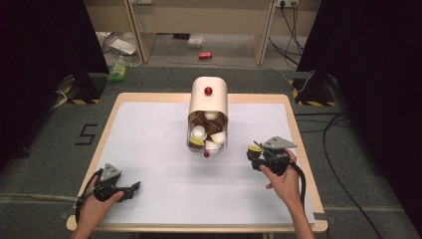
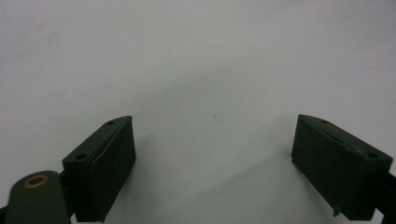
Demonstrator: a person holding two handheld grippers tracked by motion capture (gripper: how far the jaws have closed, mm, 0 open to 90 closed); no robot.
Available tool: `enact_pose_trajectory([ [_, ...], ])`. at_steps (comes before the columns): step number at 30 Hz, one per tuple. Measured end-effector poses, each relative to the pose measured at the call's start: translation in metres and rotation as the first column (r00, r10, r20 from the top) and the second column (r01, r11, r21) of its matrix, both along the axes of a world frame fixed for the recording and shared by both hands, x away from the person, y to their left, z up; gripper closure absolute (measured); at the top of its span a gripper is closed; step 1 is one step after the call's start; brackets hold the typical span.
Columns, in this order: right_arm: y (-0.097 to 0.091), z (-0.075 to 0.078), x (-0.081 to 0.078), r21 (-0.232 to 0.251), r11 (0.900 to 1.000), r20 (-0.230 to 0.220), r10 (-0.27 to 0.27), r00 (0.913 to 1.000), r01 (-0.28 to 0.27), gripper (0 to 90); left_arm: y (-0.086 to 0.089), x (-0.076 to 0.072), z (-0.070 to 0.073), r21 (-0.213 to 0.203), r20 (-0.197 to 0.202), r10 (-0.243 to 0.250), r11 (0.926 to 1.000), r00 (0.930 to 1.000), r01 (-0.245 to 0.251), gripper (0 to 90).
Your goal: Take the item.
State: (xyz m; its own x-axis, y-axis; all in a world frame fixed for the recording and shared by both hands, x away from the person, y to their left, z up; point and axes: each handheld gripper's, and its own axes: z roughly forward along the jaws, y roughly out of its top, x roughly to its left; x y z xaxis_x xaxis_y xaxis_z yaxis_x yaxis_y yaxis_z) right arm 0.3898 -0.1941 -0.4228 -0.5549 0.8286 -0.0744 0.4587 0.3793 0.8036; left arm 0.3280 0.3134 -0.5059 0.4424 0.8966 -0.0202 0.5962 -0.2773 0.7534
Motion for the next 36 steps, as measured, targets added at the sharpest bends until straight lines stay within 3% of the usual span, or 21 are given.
enact_pose_trajectory([
  [13,-0.006,-0.026,0.003,-0.027,0.9995,-0.071,-0.017,0.9973,0.016,38.9,0.000,0.000,0.000,0.000,0.000,-0.001,1.0000,1.0000,0.001,13.0],
  [36,0.002,-0.050,0.014,-0.047,0.9988,-0.117,-0.015,0.9930,0.010,38.8,0.000,0.000,0.000,0.000,-0.001,-0.001,1.0000,1.0000,0.001,12.9],
])
